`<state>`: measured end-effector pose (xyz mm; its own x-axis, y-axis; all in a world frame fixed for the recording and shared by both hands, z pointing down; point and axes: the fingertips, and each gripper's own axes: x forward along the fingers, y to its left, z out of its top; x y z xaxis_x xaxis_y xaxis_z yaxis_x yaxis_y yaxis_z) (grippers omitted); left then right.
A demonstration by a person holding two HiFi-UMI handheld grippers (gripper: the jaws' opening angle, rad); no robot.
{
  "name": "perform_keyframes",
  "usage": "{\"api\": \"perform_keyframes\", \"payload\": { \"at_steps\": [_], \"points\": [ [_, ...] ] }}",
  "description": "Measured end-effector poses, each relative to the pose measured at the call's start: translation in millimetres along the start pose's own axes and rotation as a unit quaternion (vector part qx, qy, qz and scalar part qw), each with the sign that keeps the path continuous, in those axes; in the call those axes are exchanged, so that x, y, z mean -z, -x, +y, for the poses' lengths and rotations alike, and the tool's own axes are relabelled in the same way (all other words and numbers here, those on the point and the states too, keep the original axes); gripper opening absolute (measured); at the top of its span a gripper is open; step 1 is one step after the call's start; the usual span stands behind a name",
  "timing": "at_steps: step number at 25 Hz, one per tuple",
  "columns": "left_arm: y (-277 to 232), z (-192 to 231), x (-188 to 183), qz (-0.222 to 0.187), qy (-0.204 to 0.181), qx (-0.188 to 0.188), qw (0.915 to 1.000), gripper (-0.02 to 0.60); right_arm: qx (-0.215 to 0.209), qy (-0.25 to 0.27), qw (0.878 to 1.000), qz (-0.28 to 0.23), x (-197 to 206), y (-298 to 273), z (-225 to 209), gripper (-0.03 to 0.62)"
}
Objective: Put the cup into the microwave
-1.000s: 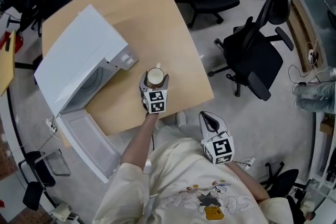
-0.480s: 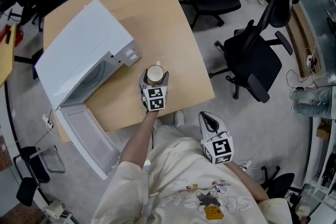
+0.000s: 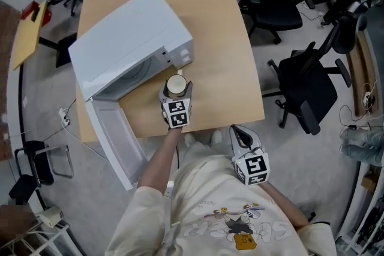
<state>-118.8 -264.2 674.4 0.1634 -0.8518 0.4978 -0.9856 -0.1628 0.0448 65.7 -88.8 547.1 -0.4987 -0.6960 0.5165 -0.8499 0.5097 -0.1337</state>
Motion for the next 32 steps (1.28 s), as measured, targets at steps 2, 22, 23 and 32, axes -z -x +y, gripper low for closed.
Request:
{"api": "perform_keyframes", "payload": {
  "at_steps": [2, 22, 23, 32],
  "points": [
    [10, 28, -2, -0.003, 0.010, -0.028, 0.9996, 0.397, -0.016, 0.006, 1.000, -0.002, -4, -9, 9, 0.006],
    [35, 213, -42, -0.045, 0.067, -0.151, 0.9852, 0.397, -0.073, 0.051, 0.996, -0.016, -52, -78, 78, 0.006],
    [31, 217, -41, -0.043, 0.069, -0.153, 0.9850, 0.397, -0.066, 0.050, 0.996, -0.014, -52, -78, 75, 0.006],
    [0, 230, -40, -0.039, 0.073, -0.158, 0.9839, 0.397, -0.020, 0.045, 0.999, 0.008, -46, -71, 52, 0.006]
  ]
}}
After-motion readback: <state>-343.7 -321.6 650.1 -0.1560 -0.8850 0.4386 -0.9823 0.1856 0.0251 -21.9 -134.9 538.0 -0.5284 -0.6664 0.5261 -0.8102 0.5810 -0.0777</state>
